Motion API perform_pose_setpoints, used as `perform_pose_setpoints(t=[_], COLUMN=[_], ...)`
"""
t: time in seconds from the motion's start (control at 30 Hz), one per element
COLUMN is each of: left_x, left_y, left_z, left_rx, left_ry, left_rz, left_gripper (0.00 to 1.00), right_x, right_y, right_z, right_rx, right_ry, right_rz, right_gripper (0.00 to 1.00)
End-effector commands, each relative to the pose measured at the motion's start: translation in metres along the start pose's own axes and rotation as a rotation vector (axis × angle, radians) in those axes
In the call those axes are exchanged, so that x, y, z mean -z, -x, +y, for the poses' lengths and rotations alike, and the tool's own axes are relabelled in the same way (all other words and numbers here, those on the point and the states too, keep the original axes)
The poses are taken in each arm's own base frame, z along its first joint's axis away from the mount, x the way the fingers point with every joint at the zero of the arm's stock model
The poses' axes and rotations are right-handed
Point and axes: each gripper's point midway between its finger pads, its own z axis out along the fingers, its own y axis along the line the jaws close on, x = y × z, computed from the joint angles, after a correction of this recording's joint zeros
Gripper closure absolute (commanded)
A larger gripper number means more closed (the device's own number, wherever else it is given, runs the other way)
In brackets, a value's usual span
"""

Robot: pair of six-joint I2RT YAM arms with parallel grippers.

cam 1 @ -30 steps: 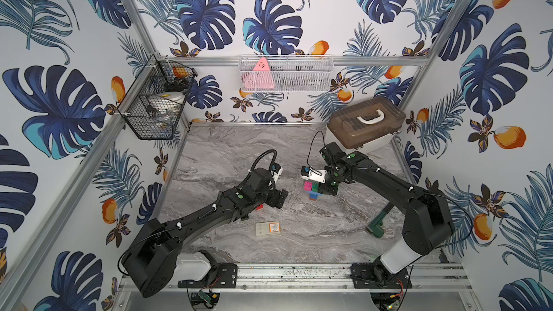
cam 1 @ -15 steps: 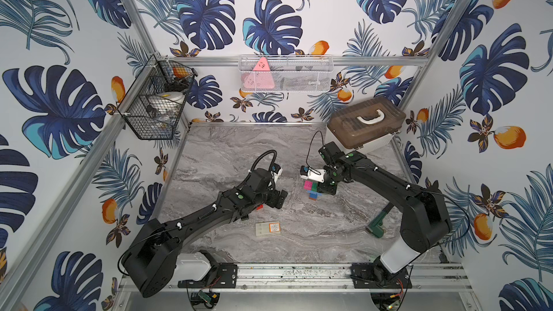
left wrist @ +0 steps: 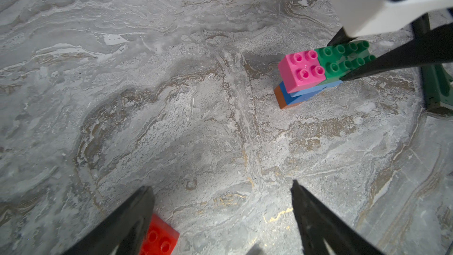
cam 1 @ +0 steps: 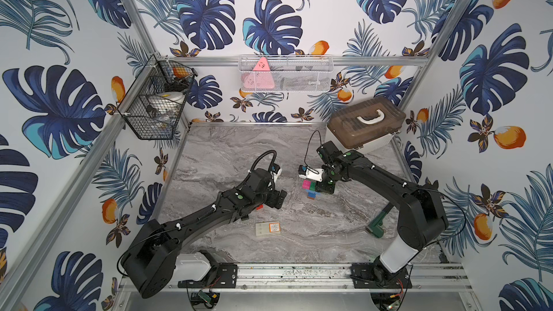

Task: Assemble a spoon with lego
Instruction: Assemble the lego brick with the lego brick.

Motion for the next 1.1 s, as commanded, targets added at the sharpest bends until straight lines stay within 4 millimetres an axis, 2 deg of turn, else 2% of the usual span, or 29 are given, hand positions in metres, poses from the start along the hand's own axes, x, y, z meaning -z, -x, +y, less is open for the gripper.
perform_pose_setpoints(t=[0.0,0.07,0.4,0.53,0.83,1.07], left_x=[0.002,0.002,0.001,0.001,0.002,-0.002], left_y=[0.002,0.002,-0.005,-0.014,-0.058,-0.082], left_z=[0.002,0.002,0.005,0.015,0.037,0.050], left_rx=[-0.019,-0.018,0.001,0.068,0.298,0.353], left_ry=[0.009,0.012,0.027,0.077,0.117,0.186], left_rz=[-0.010,-0.009,0.019,0.080,0.254,0.346], left_gripper=[0.07,0.07,0.07,0.06,0.05,0.05], right_x=[-0.001,0.003,0.014,0.017,0.035,0.048], right_y=[-0.012,-0.010,-0.003,-0.002,0.004,0.011], right_z=[0.006,0.006,0.002,-0.001,-0.013,-0.028], right_rx=[-0.001,-0.004,-0.016,-0.017,-0.037,-0.055], right_ry=[0.014,0.008,-0.014,-0.033,-0.135,-0.211], right_rz=[0.055,0.043,0.002,0.001,-0.061,-0.097], right_gripper=[0.65,0.57,0.34,0.27,0.23,0.22])
